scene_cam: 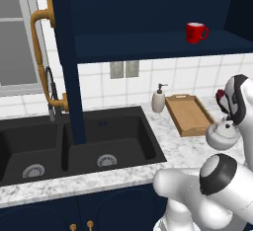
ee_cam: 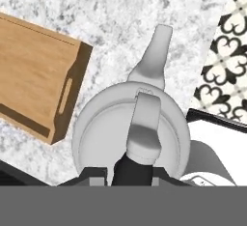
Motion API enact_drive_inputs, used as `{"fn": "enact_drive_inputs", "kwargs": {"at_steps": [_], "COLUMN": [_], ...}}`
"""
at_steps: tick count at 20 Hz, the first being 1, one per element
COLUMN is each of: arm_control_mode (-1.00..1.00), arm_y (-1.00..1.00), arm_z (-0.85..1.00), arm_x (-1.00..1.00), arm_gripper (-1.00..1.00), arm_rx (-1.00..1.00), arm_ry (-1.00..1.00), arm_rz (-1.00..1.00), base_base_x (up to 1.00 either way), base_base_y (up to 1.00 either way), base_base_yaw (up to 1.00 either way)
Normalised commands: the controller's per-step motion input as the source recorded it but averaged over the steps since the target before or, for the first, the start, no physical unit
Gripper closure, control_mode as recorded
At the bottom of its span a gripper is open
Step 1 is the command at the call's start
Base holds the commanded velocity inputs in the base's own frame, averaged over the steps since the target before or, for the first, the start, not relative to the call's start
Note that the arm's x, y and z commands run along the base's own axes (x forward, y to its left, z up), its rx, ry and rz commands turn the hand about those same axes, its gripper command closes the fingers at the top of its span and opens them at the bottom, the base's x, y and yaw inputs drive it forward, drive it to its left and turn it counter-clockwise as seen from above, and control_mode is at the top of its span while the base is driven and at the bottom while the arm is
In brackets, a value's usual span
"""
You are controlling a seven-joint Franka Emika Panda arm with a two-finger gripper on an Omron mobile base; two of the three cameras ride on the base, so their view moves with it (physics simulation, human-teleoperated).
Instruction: Pick the kettle from the counter and place it on the tray. Then pick the mug from the cabinet and place it on the tray. Then close the cabinet doors.
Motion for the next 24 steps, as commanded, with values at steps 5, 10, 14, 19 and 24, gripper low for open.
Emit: {"fn": "enact_drive_inputs", "kwargs": {"at_steps": [5,10,14,19,24], "arm_control_mode": [-1.0,-1.0,-1.0,-1.0,-1.0], "arm_y": [0.09,0.0,0.0,0.0,-0.04], "arm_z": [0.51,0.11,0.0,0.01,0.0], "arm_x": [0.2,0.35,0.52,0.6,0.61], "arm_gripper": [1.0,1.0,1.0,1.0,1.0], "arm_rx": [-0.08,-0.04,0.0,0.0,0.0], "arm_ry": [-0.25,-0.2,-0.08,0.0,0.0], "arm_rz": [-0.13,-0.14,-0.05,0.0,0.0], "base_base_x": [0.0,0.0,0.0,0.0,0.0], "base_base_y": [0.0,0.0,0.0,0.0,0.0], "base_base_yaw": [0.0,0.0,0.0,0.0,0.0]}}
